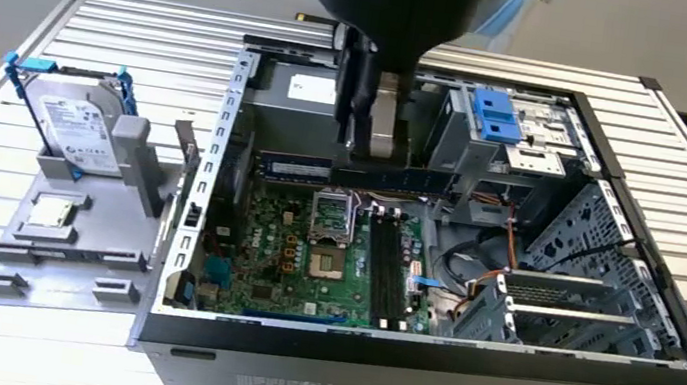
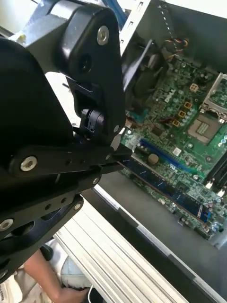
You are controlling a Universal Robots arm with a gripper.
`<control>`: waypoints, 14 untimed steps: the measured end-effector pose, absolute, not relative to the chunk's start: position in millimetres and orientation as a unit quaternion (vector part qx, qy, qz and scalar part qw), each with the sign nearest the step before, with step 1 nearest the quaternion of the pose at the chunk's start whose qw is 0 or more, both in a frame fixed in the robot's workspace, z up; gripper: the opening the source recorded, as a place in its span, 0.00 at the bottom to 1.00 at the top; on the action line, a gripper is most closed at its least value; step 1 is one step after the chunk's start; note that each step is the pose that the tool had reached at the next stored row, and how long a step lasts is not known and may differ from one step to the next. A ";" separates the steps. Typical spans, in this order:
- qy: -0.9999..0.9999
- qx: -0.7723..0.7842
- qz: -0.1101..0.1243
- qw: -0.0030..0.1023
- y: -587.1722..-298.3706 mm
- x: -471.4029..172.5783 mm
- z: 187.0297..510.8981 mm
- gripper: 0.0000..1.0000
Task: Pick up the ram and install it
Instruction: 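Pick up the ram and move it above insertion slot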
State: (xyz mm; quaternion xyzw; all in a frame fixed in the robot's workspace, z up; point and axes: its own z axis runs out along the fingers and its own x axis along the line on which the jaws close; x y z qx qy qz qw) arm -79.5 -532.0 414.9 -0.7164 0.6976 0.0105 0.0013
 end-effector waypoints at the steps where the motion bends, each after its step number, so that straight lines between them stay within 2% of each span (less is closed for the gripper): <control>1: 0.698 -0.716 0.011 0.001 -532.0 -74.9 414.8 0.00; 14: 0.698 -0.716 0.010 0.001 -531.9 -15.7 414.9 0.00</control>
